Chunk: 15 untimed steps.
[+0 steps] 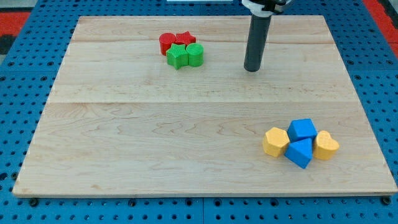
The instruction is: Push the triangle into the cube
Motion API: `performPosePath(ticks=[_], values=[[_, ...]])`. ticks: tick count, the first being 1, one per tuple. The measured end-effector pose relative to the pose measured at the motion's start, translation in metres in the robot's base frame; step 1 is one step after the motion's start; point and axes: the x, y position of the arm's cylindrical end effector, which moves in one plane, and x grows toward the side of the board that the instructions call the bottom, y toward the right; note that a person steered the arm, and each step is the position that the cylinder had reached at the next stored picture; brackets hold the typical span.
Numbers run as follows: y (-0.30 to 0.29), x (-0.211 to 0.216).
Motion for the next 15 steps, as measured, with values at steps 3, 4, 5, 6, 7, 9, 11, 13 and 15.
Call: performPosePath(ticks=[3, 4, 5, 6, 7, 9, 11, 13, 15], values=[[-0.001, 0.002], [-0.001, 0.002], [-0.002, 0.0], [-0.002, 0.001], [0.011, 0.001], [0.162, 0.104], [0.185, 0.214], [0.185, 0.214], [0.088, 0.224]])
